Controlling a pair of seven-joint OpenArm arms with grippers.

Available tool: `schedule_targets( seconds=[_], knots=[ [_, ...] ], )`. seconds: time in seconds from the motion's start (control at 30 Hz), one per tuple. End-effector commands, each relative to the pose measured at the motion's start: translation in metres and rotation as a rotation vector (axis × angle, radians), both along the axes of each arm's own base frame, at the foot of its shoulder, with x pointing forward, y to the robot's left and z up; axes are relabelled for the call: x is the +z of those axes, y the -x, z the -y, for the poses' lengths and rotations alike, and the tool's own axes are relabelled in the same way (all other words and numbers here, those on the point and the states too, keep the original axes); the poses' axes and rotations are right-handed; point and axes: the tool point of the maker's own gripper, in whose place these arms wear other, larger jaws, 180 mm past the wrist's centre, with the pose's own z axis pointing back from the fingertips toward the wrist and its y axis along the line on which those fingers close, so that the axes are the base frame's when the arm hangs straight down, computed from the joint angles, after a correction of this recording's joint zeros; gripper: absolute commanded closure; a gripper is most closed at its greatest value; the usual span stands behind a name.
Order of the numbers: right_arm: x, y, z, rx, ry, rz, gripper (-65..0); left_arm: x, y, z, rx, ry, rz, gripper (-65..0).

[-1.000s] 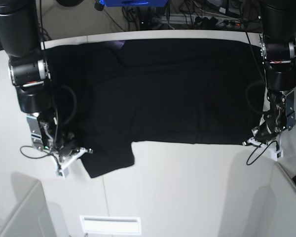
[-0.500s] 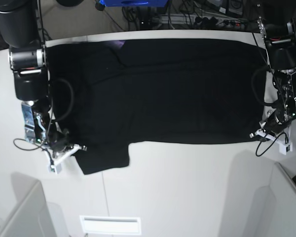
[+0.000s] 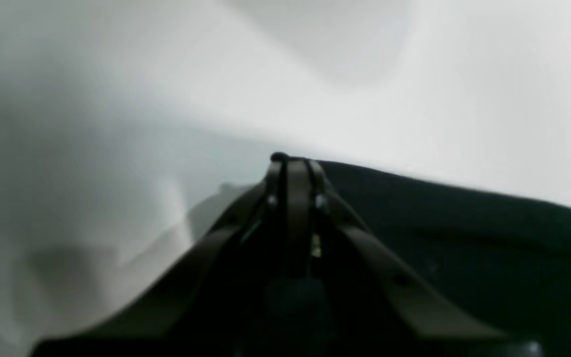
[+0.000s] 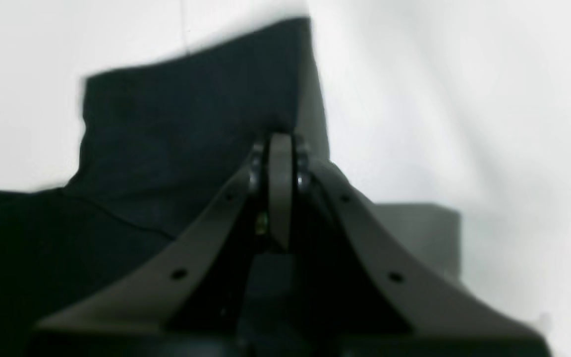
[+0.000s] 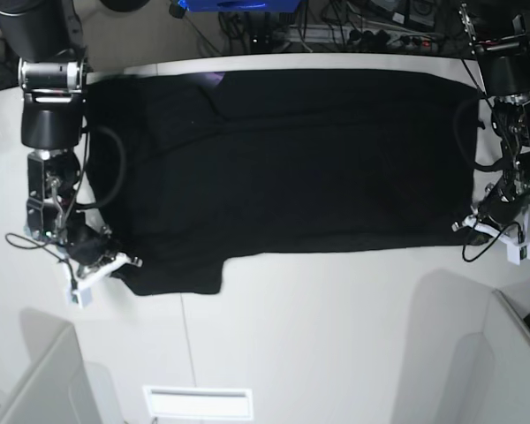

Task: Fold the T-shirt properly
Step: 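Grasp both hem corners and fold the hem up onto the collar edge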

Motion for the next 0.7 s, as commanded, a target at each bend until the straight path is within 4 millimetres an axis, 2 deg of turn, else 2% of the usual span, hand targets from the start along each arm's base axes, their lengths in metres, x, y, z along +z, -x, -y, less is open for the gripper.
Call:
schedule_targets(
  seconds=[0.0, 0.17, 0.37, 0.53, 0.67],
  knots=[
    [0.029, -0.014, 0.005, -0.006, -0.003, 0.083, 0.0, 0.023, -0.007, -0.006, -0.006, -0.032, 0.063, 0.0],
    [0.045, 0.002, 0.012, -0.015, -0.010, 0.099, 0.0, 0.043, 0.002, -0.003, -0.021, -0.065, 0.116, 0.0],
    [0.051, 0.024, 0.024, -0.031, 0.000, 0.082, 0.0, 0.061, 0.017, 0.004, -0.042, -0.073, 0.163, 0.0],
    [0.051, 0.040, 0.032, -0.038, 0.010, 0.056, 0.0, 0.062, 0.033, 0.018, -0.050, 0.059, 0.185, 0.0],
    [0.053, 0.051, 0.038, -0.047, 0.018, 0.041, 0.0, 0.059, 0.046, 0.021, -0.065, 0.050, 0.162, 0.0]
  ],
)
